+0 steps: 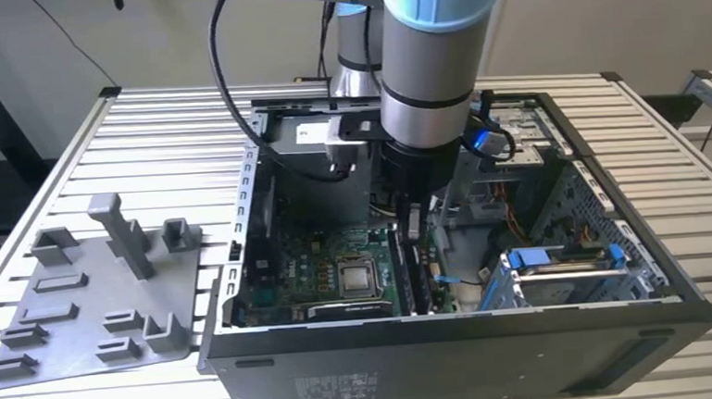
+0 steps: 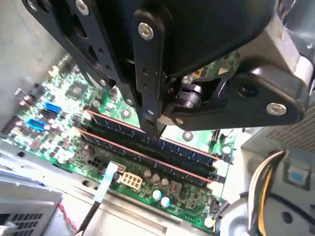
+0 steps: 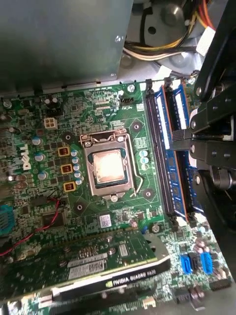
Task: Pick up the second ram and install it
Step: 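Press down the second ram until it locks into place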
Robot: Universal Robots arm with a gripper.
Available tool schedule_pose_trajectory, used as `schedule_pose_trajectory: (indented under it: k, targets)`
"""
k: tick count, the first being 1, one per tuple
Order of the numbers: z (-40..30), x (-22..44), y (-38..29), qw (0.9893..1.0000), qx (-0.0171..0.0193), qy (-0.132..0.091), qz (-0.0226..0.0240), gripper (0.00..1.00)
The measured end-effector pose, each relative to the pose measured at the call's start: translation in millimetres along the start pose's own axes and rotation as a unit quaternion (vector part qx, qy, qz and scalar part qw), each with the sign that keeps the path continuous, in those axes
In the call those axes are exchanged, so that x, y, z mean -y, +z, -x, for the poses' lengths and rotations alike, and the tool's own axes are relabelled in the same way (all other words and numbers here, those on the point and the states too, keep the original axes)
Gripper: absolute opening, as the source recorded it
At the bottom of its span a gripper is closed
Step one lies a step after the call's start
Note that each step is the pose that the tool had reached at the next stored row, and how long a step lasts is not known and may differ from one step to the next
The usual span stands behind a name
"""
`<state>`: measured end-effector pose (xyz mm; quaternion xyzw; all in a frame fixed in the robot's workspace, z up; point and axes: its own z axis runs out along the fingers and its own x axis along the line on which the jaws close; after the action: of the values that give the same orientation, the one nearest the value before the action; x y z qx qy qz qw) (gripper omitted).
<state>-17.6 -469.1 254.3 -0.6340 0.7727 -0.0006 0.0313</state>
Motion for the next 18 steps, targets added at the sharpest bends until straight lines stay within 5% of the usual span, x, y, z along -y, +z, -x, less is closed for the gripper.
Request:
schedule_pose_trajectory:
  k: [3,18]
  targets:
    - [0.6,0.5,-13.0,1.0,0.0,0.0,0.0,0.11]
    - [0.9,0.8,-19.3,1.0,0.0001,0.0,0.0,0.11]
